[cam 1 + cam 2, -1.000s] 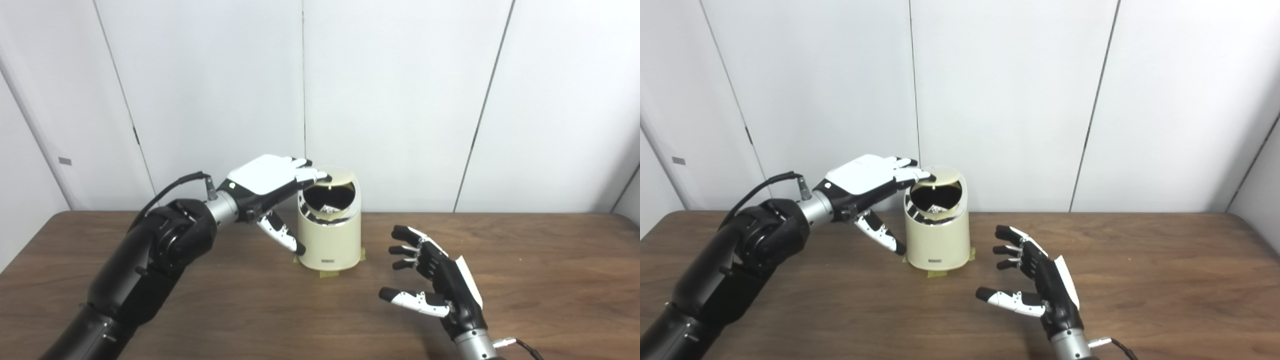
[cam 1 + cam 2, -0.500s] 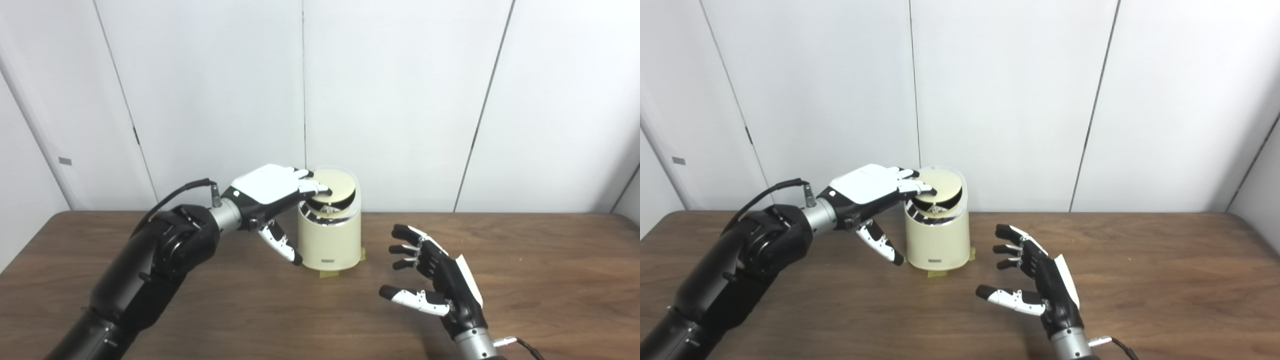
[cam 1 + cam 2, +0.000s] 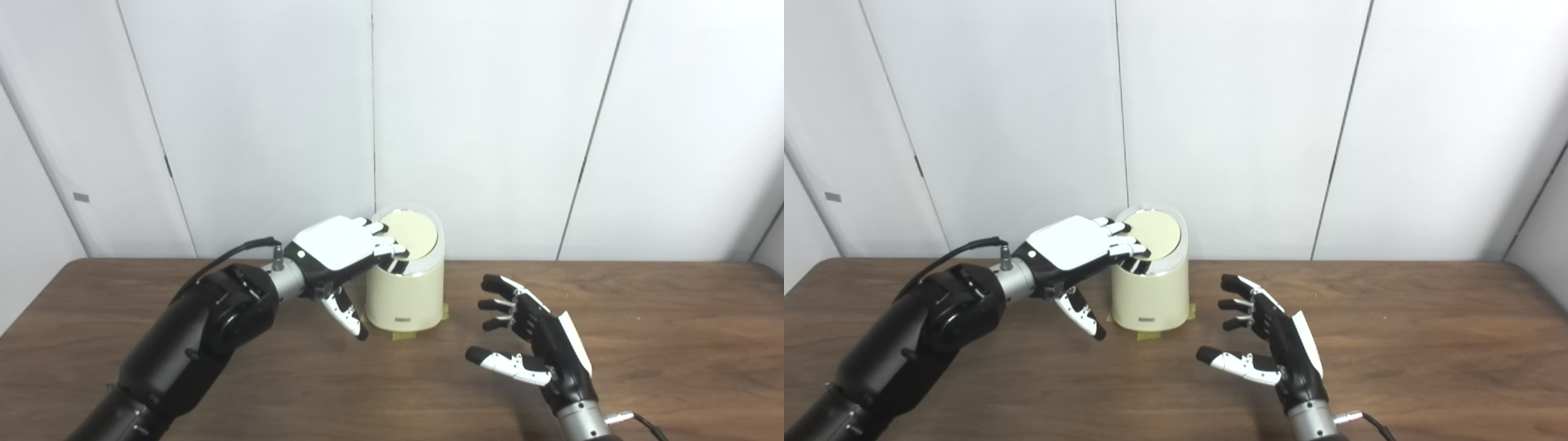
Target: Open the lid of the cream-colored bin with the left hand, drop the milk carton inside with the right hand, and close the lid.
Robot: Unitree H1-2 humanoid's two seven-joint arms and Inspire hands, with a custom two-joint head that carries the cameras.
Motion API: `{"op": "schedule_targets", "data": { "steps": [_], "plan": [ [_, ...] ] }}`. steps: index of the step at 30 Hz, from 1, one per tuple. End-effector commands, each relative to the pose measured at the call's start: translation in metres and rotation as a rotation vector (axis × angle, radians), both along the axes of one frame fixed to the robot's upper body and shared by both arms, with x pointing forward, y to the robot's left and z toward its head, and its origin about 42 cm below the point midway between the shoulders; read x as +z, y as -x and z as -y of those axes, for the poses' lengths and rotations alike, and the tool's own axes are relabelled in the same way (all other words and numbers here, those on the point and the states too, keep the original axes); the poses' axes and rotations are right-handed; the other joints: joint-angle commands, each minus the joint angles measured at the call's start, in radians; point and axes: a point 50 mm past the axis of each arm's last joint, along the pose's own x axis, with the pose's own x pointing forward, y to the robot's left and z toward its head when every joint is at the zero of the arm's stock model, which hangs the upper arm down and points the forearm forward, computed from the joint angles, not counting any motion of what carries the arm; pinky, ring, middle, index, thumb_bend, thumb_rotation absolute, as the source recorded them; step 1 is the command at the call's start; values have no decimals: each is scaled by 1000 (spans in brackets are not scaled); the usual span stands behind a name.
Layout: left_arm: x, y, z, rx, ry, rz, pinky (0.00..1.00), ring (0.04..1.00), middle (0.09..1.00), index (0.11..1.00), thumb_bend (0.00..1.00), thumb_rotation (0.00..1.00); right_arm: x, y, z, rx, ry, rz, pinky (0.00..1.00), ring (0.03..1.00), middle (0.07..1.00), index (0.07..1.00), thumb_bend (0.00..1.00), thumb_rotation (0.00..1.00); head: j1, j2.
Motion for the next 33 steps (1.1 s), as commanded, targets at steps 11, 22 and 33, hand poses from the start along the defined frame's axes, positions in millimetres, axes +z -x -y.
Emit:
{"op": "schedule_targets", "data": {
  "steps": [11, 22, 33],
  "plan": [
    [4, -1, 2, -5, -37, 6, 1000, 1000, 910, 927, 941, 309, 22, -4, -4, 6, -24, 83, 589, 740, 816, 796, 737, 316, -2, 5],
    [-3, 5, 8, -2, -145, -29, 1000, 1000, 848, 847, 950, 295, 23, -4, -3, 2, -17, 87, 579, 745, 819, 798, 703, 302, -3, 7],
    [20, 6, -7, 38, 307, 1, 1000, 1000, 905, 938, 872, 365, 22, -4, 0, -1, -15, 79, 583, 739, 814, 795, 709, 319, 1, 8]
  ]
}}
